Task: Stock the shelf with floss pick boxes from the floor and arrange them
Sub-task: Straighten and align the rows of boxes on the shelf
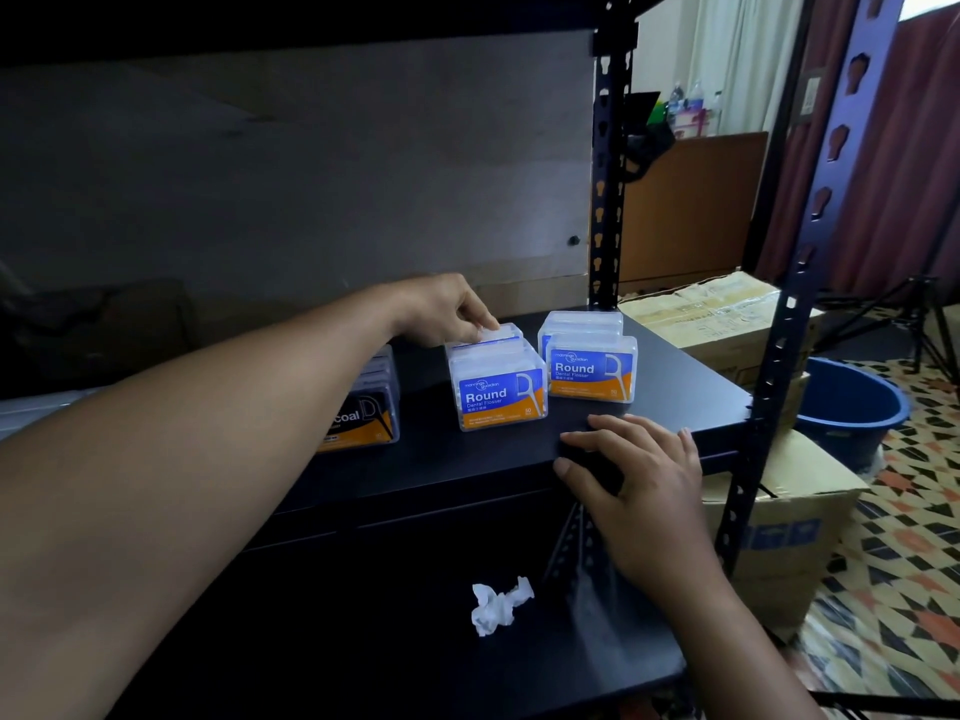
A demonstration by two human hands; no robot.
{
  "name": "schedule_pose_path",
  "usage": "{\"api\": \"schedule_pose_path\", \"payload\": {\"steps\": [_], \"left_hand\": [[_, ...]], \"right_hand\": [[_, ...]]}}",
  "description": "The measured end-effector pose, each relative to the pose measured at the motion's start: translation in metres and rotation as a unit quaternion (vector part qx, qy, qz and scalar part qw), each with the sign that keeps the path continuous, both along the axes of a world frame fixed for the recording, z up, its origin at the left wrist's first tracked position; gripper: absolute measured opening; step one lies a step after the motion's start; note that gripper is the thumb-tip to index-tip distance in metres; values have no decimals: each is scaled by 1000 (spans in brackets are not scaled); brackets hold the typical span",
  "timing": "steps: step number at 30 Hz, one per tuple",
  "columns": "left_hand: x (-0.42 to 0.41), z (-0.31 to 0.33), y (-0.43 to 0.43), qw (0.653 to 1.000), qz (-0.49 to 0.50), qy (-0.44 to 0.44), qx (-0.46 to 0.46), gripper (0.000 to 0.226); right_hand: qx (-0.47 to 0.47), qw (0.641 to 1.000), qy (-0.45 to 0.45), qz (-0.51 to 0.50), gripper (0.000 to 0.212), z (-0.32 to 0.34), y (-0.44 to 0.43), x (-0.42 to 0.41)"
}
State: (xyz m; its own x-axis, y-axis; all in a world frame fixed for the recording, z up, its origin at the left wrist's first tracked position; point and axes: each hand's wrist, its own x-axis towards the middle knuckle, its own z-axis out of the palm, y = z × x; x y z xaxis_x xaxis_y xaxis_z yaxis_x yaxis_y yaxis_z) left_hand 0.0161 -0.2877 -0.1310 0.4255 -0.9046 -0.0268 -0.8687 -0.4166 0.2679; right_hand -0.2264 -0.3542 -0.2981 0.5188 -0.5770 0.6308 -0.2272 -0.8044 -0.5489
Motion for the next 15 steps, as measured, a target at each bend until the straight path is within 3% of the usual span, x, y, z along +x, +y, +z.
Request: {"api": "schedule_pose_path", "payload": {"steps": [15], "left_hand": [[-3,4,6,1000,-24,-8,5,30]], "right_hand": [[3,1000,2,1,24,1,0,0]]}}
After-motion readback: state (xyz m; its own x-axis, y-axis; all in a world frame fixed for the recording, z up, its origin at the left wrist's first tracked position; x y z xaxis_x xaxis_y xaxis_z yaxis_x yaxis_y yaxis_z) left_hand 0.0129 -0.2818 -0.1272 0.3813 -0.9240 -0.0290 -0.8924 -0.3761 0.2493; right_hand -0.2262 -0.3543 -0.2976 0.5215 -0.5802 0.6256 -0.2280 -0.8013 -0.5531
